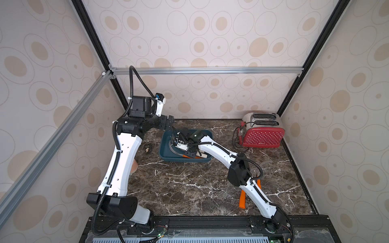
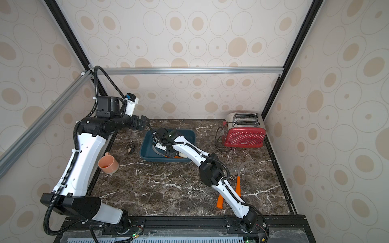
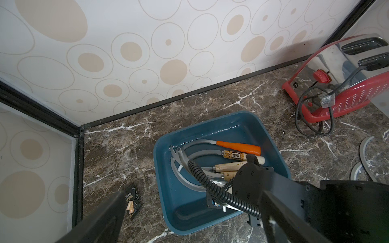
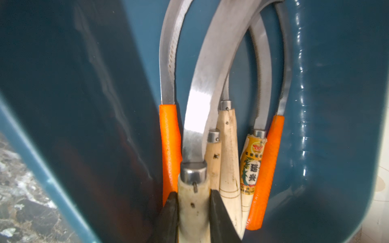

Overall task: Put small sickles into storage boxes
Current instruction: Place the sickle in the storage box.

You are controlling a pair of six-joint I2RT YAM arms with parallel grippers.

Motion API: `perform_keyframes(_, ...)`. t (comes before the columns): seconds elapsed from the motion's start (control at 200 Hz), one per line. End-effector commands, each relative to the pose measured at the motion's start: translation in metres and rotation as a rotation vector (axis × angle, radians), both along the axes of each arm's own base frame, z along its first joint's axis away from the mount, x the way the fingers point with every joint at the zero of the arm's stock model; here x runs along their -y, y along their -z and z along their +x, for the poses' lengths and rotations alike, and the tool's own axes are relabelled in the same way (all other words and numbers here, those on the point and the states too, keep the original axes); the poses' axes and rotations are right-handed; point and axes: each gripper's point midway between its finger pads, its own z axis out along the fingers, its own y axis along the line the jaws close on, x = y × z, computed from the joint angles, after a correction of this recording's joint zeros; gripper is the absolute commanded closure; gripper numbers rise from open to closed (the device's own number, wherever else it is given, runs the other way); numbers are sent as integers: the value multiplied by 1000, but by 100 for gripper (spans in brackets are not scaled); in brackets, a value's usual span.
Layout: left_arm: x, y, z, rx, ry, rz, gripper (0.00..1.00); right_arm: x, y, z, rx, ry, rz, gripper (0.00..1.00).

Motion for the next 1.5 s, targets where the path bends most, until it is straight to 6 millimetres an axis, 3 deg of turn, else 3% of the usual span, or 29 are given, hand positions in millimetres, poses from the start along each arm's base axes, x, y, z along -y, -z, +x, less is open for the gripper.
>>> perform_keyframes(0.0, 0, -7, -7, 10, 5, -12, 1, 5, 14, -8, -27, -25, -62, 87)
perform_keyframes(0.245, 1, -7, -6, 8, 10, -22, 1, 8, 16, -8, -24, -18, -80, 83)
perform_keyframes(0.621, 1, -6, -7, 8, 8, -22, 1, 9, 19, -5, -5, -25, -100, 62)
perform_keyframes(0.841, 2, -6, -6, 5, 10, -27, 1, 9, 13, -2, 27, -16, -98, 59)
perform_keyframes(1.097, -1, -11, -4, 22, -2, -8, 1, 9, -26, -1, 81, 10, -34, 58)
perform_keyframes(1.287, -2, -16, 1, 35, -9, -5, 1, 27, -56, 3, 133, 84, -15, 58)
perform_keyframes(1.492, -2, -17, 4, 38, -14, -4, 1, 37, -103, 6, 118, 201, 177, 58)
